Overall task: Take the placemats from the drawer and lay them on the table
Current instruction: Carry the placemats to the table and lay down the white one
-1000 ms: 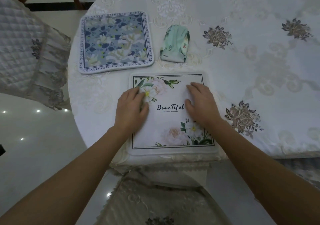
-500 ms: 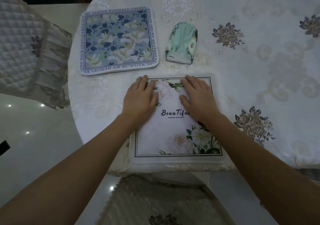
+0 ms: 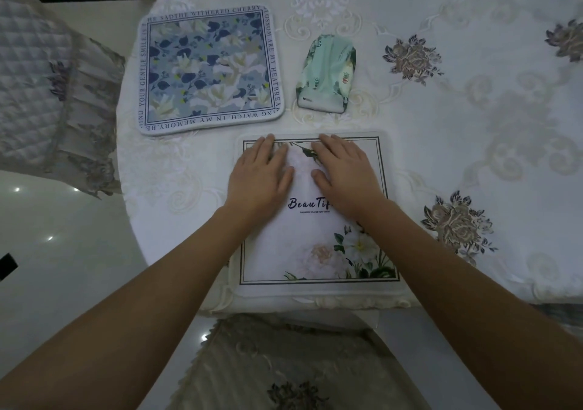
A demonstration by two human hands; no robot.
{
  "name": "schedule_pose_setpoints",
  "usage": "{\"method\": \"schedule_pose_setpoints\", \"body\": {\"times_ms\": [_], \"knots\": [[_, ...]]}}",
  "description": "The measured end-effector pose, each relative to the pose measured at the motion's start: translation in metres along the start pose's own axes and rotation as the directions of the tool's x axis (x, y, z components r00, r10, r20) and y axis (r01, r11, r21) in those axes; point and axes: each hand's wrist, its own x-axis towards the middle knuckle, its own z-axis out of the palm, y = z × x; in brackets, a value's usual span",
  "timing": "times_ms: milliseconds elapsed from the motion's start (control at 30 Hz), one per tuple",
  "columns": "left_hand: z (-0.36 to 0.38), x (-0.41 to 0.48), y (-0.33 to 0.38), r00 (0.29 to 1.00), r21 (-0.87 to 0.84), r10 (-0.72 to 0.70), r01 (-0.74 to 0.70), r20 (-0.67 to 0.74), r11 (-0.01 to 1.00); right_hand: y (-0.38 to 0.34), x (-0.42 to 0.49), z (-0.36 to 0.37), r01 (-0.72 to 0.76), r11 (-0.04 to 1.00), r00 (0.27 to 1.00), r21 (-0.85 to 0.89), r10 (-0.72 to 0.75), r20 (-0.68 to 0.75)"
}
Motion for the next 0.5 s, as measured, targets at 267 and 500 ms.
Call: {"method": "schedule_pose_setpoints", "body": {"times_ms": [267, 500], "knots": [[-0.012, -0.011, -0.028, 0.999, 0.007, -0.052, 0.052, 0.008, 0.999, 0.045, -0.023, -0.022, -0.145, 0.989, 0.989, 0.017, 0.146, -0.016], [-0.010, -0.047, -0.018, 0.995, -0.042, -0.086, 0.087, 0.045, 0.995, 0.039, -0.075, -0.022, -0.150, 0.987, 0.988, 0.053, 0.148, 0.048]]}}
